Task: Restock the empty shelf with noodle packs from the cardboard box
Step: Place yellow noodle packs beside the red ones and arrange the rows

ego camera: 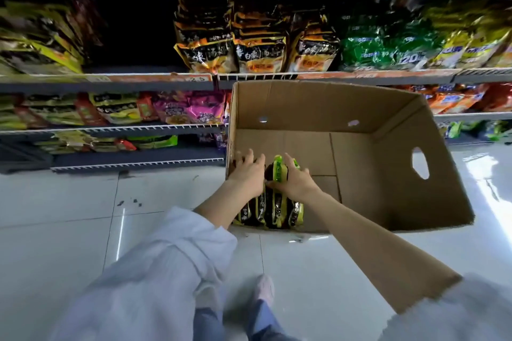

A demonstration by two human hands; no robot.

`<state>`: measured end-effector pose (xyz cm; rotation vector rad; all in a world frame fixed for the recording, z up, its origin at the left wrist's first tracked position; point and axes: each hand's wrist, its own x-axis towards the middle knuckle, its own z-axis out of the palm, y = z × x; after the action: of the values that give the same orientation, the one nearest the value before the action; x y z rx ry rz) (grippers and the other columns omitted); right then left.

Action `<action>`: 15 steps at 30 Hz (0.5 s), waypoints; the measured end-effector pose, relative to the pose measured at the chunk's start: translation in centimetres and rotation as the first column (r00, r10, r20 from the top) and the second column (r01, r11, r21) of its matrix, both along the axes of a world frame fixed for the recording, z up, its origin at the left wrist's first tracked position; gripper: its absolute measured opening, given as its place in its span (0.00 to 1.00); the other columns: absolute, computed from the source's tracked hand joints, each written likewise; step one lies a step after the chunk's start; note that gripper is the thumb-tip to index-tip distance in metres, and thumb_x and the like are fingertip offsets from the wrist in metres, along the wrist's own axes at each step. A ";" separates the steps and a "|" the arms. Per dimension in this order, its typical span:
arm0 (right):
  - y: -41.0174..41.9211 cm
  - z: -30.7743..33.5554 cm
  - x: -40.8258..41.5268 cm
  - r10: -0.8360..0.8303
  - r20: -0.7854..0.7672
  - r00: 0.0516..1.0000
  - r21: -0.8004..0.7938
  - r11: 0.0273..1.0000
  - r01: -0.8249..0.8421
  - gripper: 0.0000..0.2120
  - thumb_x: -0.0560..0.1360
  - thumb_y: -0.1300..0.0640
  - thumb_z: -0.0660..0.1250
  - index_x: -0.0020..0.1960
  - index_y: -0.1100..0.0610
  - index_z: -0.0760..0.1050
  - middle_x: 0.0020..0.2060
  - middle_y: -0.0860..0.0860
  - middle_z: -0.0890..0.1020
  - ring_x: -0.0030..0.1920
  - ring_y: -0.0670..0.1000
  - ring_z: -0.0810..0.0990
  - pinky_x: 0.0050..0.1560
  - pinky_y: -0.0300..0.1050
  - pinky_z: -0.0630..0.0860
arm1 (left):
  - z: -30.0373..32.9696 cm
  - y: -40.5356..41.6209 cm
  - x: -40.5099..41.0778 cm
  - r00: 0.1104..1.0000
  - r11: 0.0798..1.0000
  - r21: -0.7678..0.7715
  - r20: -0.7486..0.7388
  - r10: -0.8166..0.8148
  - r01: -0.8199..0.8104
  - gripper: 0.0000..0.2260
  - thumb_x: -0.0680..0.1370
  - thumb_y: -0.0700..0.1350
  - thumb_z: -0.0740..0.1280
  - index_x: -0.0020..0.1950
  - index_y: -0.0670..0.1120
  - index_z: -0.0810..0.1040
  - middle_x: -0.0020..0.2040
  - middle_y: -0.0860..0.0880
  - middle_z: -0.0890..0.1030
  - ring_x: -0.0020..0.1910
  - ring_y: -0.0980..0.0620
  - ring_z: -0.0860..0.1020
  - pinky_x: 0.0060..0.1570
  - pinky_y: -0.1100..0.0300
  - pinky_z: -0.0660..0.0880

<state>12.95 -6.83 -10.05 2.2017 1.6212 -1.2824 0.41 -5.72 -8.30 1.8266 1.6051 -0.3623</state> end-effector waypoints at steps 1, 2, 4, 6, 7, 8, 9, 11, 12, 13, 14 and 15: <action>-0.1 -0.1 0.1 -0.003 -0.008 1.000 0.001 1.000 0.003 0.45 0.75 0.44 0.66 0.77 0.47 0.37 0.75 0.66 0.52 0.72 0.65 0.62 0.69 0.57 0.63 | -0.3 -0.2 0.0 1.000 1.000 0.008 -0.002 0.003 -0.003 0.38 0.77 0.34 0.65 0.78 0.48 0.44 0.78 0.45 0.41 0.76 0.39 0.39 0.73 0.44 0.48; 0.0 -0.2 0.3 -0.009 -0.007 1.000 -0.001 1.000 0.009 0.45 0.75 0.45 0.66 0.77 0.46 0.36 0.74 0.66 0.51 0.71 0.65 0.64 0.68 0.56 0.65 | -0.5 -0.4 0.1 1.000 1.000 0.013 -0.002 0.009 -0.009 0.39 0.76 0.33 0.65 0.78 0.48 0.43 0.78 0.45 0.40 0.76 0.40 0.38 0.73 0.44 0.48; 0.2 -0.4 0.7 -0.043 0.013 0.999 -0.013 0.999 0.043 0.45 0.76 0.46 0.66 0.77 0.45 0.35 0.74 0.66 0.49 0.69 0.66 0.67 0.65 0.55 0.68 | -0.8 -0.6 0.1 1.000 1.000 0.017 -0.029 -0.001 0.002 0.40 0.76 0.33 0.64 0.78 0.48 0.41 0.78 0.45 0.38 0.76 0.41 0.36 0.73 0.43 0.47; 0.1 -0.7 1.1 -0.071 0.048 0.996 -0.023 0.997 0.073 0.47 0.75 0.46 0.68 0.76 0.44 0.35 0.74 0.66 0.49 0.68 0.66 0.68 0.63 0.55 0.70 | -1.1 -1.0 0.3 0.997 0.999 0.010 -0.075 -0.030 0.030 0.41 0.77 0.33 0.64 0.78 0.49 0.37 0.78 0.45 0.37 0.75 0.41 0.35 0.73 0.43 0.44; 0.0 -0.9 1.4 -0.076 0.058 0.995 -0.011 0.997 0.077 0.48 0.74 0.47 0.69 0.77 0.45 0.36 0.74 0.66 0.52 0.67 0.66 0.69 0.62 0.54 0.71 | -1.2 -1.1 0.4 0.995 0.999 0.002 -0.094 -0.042 0.042 0.41 0.77 0.33 0.63 0.77 0.49 0.36 0.78 0.45 0.37 0.75 0.41 0.35 0.73 0.43 0.43; -0.1 -1.0 1.6 -0.075 0.058 0.996 0.011 0.997 0.074 0.48 0.73 0.47 0.70 0.77 0.47 0.38 0.73 0.66 0.57 0.66 0.65 0.71 0.61 0.54 0.72 | -1.3 -1.2 0.5 0.993 0.999 -0.002 -0.109 -0.052 0.052 0.41 0.77 0.33 0.62 0.77 0.49 0.35 0.78 0.45 0.37 0.75 0.41 0.34 0.73 0.43 0.42; -0.2 -1.1 1.8 -0.071 0.056 0.996 0.037 0.997 0.069 0.47 0.72 0.47 0.71 0.77 0.48 0.41 0.71 0.65 0.63 0.64 0.64 0.73 0.60 0.54 0.73 | -1.3 -1.2 0.6 0.991 0.998 0.000 -0.119 -0.058 0.059 0.41 0.77 0.33 0.62 0.77 0.48 0.35 0.78 0.45 0.38 0.75 0.41 0.34 0.73 0.44 0.41; -0.3 -0.6 2.3 -0.066 0.070 0.995 0.087 0.994 0.060 0.43 0.71 0.46 0.71 0.76 0.49 0.48 0.65 0.62 0.71 0.59 0.62 0.76 0.55 0.53 0.76 | -1.1 -1.2 0.6 0.992 0.998 0.030 -0.114 -0.055 0.059 0.40 0.77 0.35 0.63 0.78 0.47 0.37 0.78 0.44 0.40 0.76 0.41 0.36 0.73 0.44 0.41; -0.3 0.0 2.6 -0.066 0.082 0.994 0.116 0.992 0.056 0.40 0.70 0.45 0.71 0.74 0.48 0.51 0.63 0.60 0.72 0.56 0.62 0.77 0.51 0.52 0.76 | -0.9 -1.1 0.6 0.996 0.998 0.048 -0.085 -0.038 0.043 0.39 0.77 0.37 0.64 0.78 0.46 0.41 0.78 0.44 0.41 0.76 0.41 0.37 0.73 0.45 0.42; -0.3 0.9 2.8 -0.067 0.097 0.993 0.156 0.986 0.052 0.38 0.70 0.45 0.71 0.73 0.48 0.53 0.62 0.60 0.71 0.54 0.62 0.78 0.48 0.52 0.76 | -0.6 -0.9 0.4 1.000 0.998 0.062 -0.030 -0.009 0.011 0.36 0.77 0.39 0.65 0.78 0.45 0.45 0.78 0.44 0.43 0.76 0.41 0.39 0.74 0.45 0.45; -0.1 1.9 3.2 -0.069 0.110 0.992 0.205 0.978 0.045 0.37 0.70 0.45 0.71 0.72 0.47 0.54 0.62 0.59 0.70 0.52 0.62 0.79 0.46 0.51 0.76 | -0.1 -0.7 0.4 0.999 0.997 0.076 0.038 0.029 -0.032 0.34 0.78 0.41 0.66 0.78 0.43 0.50 0.78 0.43 0.46 0.77 0.42 0.42 0.74 0.46 0.48; 0.1 3.0 3.5 -0.067 0.116 0.991 0.260 0.965 0.035 0.36 0.71 0.45 0.71 0.72 0.46 0.54 0.62 0.59 0.70 0.50 0.62 0.79 0.43 0.49 0.75 | 0.6 -0.4 0.3 0.993 0.992 0.097 0.101 0.064 -0.074 0.31 0.78 0.42 0.65 0.77 0.41 0.54 0.78 0.42 0.50 0.77 0.42 0.47 0.75 0.47 0.51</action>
<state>16.45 -6.68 -7.01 2.4314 1.7810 -0.9685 0.72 -6.09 -7.68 1.8285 1.6404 -0.1608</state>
